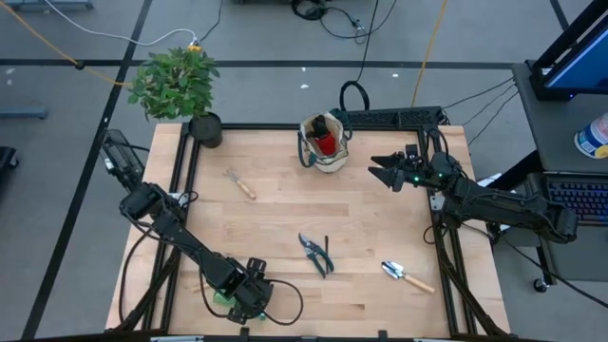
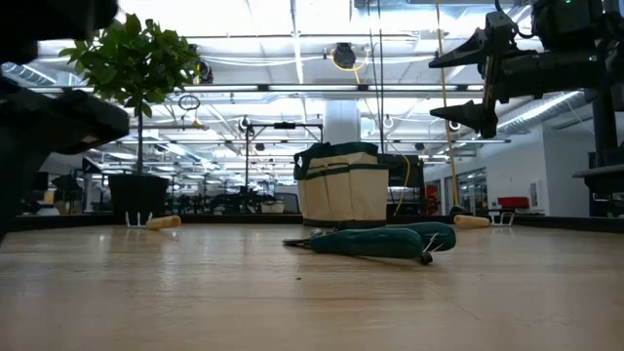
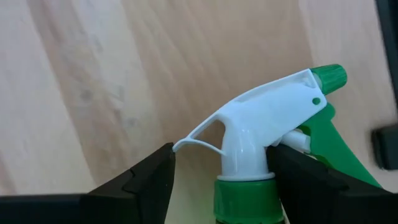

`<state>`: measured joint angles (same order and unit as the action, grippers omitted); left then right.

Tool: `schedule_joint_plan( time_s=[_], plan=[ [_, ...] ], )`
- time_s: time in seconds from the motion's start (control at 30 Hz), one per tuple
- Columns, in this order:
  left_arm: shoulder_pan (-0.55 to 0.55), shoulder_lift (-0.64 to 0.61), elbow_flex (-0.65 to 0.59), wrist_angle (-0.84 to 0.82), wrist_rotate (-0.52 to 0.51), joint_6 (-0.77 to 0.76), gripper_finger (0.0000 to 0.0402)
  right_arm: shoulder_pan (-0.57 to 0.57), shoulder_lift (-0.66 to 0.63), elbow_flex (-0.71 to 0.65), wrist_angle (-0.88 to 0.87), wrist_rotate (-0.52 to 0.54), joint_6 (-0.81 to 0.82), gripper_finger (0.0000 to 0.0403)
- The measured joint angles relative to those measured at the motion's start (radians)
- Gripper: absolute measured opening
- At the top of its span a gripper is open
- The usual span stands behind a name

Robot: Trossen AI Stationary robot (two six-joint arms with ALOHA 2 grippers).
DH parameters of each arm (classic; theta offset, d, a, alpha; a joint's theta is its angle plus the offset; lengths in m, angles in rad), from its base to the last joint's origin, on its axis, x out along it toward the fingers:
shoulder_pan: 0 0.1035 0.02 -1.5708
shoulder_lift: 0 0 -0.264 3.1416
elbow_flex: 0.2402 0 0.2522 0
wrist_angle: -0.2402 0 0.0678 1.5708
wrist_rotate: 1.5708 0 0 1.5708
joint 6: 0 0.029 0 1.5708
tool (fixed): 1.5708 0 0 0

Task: Pick & Place Garden tools in Gardening bag
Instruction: Put the spray bottle into the gardening bag

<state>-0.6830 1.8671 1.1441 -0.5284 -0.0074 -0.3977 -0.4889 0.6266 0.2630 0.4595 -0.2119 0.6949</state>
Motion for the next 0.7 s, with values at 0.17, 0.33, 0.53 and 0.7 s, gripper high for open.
schedule_joint_plan(
  time_s=[0.17,0.33,0.53,0.7],
  plan=[
    [0.013,-0.002,0.001,0.001,-0.039,0.000,0.0246,0.000,0.000,0.000,0.000,0.000,0.000,0.0394],
    [0.033,-0.002,0.002,0.004,-0.055,0.000,0.0268,0.000,0.000,0.000,0.000,0.000,0.000,0.0394],
    [0.050,-0.004,0.002,0.005,-0.019,-0.005,0.0325,0.000,0.000,0.000,0.000,0.000,0.000,0.0394],
    [0.056,-0.011,0.003,-0.017,0.013,-0.003,0.0372,0.000,0.000,0.000,0.000,0.000,0.000,0.0394]
  ],
)
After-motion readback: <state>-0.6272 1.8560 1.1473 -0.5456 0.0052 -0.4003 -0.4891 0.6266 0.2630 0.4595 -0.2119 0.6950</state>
